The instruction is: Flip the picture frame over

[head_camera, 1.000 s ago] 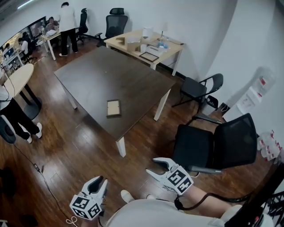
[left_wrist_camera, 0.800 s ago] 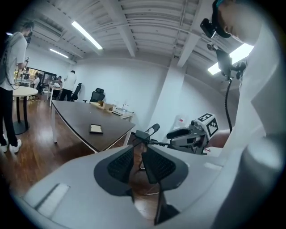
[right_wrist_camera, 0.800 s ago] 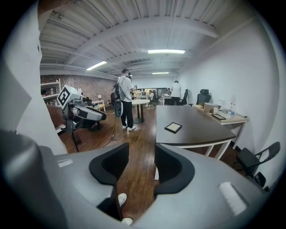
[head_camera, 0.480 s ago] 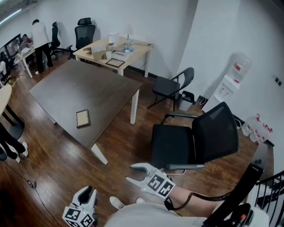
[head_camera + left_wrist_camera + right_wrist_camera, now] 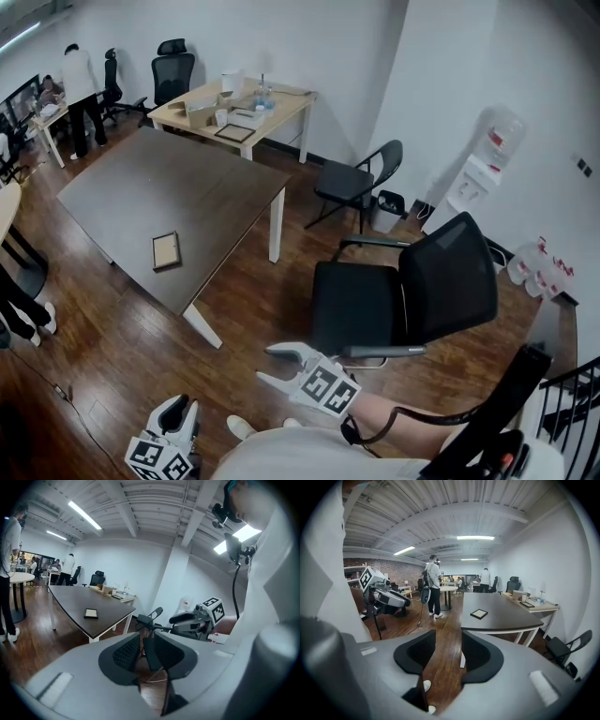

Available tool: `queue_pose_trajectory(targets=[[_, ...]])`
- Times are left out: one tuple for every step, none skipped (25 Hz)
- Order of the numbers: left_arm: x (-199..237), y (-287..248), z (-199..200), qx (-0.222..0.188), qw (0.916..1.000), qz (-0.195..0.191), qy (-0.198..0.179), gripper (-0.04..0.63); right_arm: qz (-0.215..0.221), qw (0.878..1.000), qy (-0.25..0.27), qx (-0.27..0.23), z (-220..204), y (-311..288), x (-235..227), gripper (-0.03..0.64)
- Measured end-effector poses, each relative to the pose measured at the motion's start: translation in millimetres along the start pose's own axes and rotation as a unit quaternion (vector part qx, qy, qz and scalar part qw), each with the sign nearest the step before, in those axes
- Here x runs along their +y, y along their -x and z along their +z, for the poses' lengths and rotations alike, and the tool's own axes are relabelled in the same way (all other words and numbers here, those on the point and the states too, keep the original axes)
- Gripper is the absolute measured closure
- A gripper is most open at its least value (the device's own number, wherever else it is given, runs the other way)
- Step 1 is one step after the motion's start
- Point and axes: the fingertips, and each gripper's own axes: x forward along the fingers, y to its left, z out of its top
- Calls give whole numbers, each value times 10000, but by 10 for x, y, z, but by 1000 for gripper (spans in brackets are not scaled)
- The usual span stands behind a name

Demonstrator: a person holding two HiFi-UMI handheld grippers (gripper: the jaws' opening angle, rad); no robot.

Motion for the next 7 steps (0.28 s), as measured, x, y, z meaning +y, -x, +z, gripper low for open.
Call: queue_pose_trajectory(targets=[[-5,1,10,-5,10000,-5,-8,502,0,10000,4,2,3,2,-1,439],[-2,1,19,-8,10000,-5,-19,502,-4,10000,6,1,7,-1,-4,439],[10,2,22,-9,10000,-2,-25,502,-8,10000,2,-1,11,-9,-6,439],[29,8,18,-8,10000,4,-24,502,-12,10000,-6,-3,14,-23,-2,439],[51,19,7,-5,10000,8,-16,502,-13,10000,-16,-3,15,-41,9,440],[74,33,-7,-3,10000,13,-4,502,-11,10000,-23,-1,15,-60,25,440],[98,48,-22,0,10000,18,9,502,-8,10000,-30,1,15,-79,43,440]])
